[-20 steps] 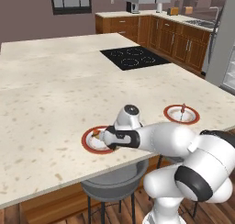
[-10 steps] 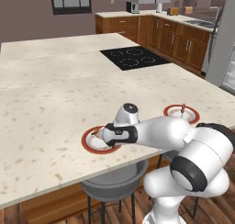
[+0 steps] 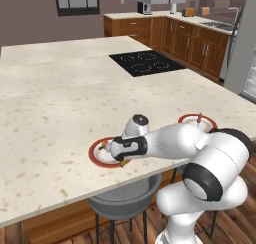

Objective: Pick up the peach and banana from the fridge and place one fruit on each plate on the dining counter.

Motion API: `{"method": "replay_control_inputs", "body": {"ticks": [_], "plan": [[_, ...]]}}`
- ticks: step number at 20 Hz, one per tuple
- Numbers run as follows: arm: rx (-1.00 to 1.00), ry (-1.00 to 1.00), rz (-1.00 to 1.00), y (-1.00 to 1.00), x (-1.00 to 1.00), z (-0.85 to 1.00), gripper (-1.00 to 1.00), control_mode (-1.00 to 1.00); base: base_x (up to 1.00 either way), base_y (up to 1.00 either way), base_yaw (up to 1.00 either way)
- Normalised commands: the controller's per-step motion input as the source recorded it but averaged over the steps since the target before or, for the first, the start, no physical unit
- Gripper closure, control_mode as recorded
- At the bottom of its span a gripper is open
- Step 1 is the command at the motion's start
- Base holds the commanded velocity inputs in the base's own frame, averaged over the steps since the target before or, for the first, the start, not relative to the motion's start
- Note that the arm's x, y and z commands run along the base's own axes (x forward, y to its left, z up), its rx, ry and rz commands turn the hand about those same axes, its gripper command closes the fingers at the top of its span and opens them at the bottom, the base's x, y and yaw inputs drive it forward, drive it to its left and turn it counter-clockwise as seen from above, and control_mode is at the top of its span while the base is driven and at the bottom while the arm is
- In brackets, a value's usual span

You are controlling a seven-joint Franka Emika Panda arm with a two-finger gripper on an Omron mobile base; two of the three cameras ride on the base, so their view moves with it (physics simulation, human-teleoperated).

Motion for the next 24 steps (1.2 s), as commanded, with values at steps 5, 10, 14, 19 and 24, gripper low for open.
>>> {"method": "replay_control_inputs", "body": {"ticks": [5, 10, 14, 19, 24], "plan": [[0.04, -0.09, 0.02, -0.01, -0.18, 0.03, -1.0, -1.0, 0.0, 0.0, 0.0], [0.05, -0.04, 0.0, -0.16, -0.34, 0.43, -1.0, -1.0, 0.0, 0.0, 0.0], [0.06, 0.0, 0.0, -0.2, -0.33, 0.46, -1.0, -1.0, 0.0, 0.0, 0.0], [0.07, 0.0, 0.0, -0.35, -0.39, 0.55, -1.0, -1.0, 0.0, 0.0, 0.0], [0.05, 0.01, 0.0, -0.47, -0.32, 0.66, -1.0, -1.0, 0.0, 0.0, 0.0]]}}
